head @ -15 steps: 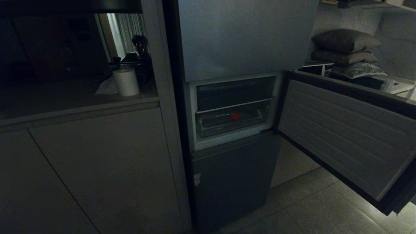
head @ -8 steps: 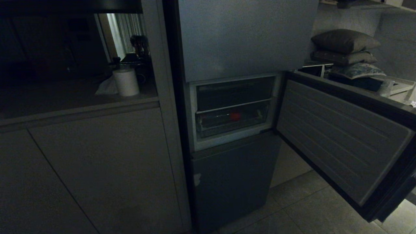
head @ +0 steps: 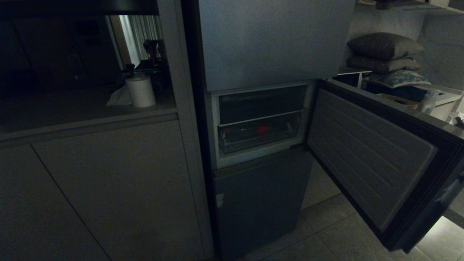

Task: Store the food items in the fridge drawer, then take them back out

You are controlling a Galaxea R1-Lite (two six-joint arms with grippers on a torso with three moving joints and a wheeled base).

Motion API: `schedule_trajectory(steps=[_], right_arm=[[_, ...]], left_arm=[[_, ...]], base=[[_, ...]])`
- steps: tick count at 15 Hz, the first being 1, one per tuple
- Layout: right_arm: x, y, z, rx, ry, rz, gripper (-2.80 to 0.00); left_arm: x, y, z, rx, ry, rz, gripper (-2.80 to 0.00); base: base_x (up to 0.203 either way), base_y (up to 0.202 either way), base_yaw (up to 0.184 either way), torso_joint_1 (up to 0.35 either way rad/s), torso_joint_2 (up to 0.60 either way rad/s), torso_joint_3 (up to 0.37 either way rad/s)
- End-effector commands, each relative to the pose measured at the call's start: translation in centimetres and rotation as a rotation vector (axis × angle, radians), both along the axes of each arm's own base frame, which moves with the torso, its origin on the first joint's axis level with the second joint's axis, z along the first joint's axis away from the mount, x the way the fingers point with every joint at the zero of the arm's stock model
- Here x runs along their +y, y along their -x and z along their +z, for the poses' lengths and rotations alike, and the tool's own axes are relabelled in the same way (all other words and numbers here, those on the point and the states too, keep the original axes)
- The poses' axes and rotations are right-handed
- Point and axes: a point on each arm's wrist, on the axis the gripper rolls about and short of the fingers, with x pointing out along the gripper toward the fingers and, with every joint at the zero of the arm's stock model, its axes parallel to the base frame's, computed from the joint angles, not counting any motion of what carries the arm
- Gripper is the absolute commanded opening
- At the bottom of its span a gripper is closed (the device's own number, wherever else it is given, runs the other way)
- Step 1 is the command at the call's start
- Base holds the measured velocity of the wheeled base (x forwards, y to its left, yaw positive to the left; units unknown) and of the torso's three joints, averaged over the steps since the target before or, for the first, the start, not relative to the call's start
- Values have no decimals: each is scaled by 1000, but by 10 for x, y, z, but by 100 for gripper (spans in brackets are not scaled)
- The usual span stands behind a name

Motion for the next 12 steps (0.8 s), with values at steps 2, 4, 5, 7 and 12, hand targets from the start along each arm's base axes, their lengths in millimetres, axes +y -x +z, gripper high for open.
schedule_trajectory(steps=[2,4,5,7,12], right_arm=[[-2,-40,-44,149,-46,109,-280],[20,-73,-52,198,-17,202,-280],[38,-95,-54,217,-2,254,-280],[78,-131,-57,252,36,306,-280],[233,-187,-54,261,153,491,-280]], left_arm=[[0,0,0,0,0,0,-280],[0,0,0,0,0,0,-280],[0,0,0,0,0,0,-280],[0,0,0,0,0,0,-280],[0,0,0,0,0,0,-280]], base=[[0,0,0,0,0,0],[0,0,0,0,0,0],[0,0,0,0,0,0],[0,0,0,0,0,0],[0,0,0,0,0,0]])
